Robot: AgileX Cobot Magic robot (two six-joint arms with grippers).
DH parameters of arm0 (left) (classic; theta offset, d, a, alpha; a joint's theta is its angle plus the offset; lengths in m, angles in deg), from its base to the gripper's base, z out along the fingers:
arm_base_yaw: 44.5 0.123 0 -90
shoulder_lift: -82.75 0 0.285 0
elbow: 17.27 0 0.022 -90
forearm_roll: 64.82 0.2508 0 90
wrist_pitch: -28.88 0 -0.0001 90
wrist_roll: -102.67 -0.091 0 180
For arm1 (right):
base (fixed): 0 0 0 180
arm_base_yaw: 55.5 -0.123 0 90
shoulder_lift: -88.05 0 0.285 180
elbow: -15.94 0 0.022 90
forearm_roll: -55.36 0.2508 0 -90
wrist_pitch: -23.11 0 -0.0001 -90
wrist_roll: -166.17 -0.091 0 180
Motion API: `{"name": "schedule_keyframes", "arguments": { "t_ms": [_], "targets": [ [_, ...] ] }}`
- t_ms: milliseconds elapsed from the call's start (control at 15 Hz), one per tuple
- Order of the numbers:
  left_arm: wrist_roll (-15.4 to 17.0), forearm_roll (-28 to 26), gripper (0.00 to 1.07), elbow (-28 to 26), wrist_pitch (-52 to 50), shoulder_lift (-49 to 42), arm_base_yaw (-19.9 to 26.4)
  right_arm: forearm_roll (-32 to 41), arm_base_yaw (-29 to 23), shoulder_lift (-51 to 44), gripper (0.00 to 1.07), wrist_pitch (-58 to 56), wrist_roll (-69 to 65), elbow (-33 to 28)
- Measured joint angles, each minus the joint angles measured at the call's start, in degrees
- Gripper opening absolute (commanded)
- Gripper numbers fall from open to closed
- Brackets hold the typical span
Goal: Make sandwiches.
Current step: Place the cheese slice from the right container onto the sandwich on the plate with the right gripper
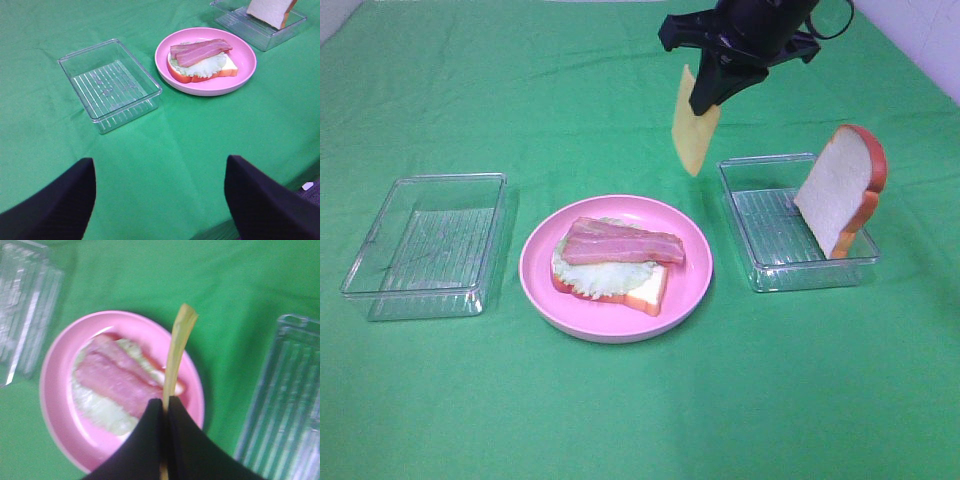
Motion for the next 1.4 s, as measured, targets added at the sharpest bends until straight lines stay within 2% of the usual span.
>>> {"name": "schedule_keyframes", "arguments": {
  "t_ms": [333,467,600,800,933,1067,1133,1400],
  "targets": [
    [0.00,0.00,0.69,0.00,0.00,0.00,0.00,20.28,-2.35,4.70,0.00,-6.82,11.40,0.00],
    [0.00,0.00,0.69,0.00,0.00,0.00,0.00,22.52,-5.56,9.57,0.00,-6.93,11.69,0.00],
    [0.00,0.00,0.69,0.00,0.00,0.00,0.00,22.80,-6.53,13.01,0.00,-6.53,11.00,0.00],
    [0.00,0.00,0.69,0.00,0.00,0.00,0.00,17.88,-6.65,15.24,0.00,-1.26,6.36,0.00],
    [0.00,0.00,0.69,0.00,0.00,0.00,0.00,13.92,-6.65,15.18,0.12,1.20,2.86,0.00],
    [0.00,0.00,0.69,0.00,0.00,0.00,0.00,9.40,-6.65,15.18,0.45,2.06,-0.11,0.00],
    [0.00,0.00,0.69,0.00,0.00,0.00,0.00,7.16,-6.65,15.18,0.66,2.06,-1.78,0.00],
    [0.00,0.00,0.69,0.00,0.00,0.00,0.00,-1.83,-6.65,13.35,0.68,-0.11,-5.50,0.00]
  ]
}}
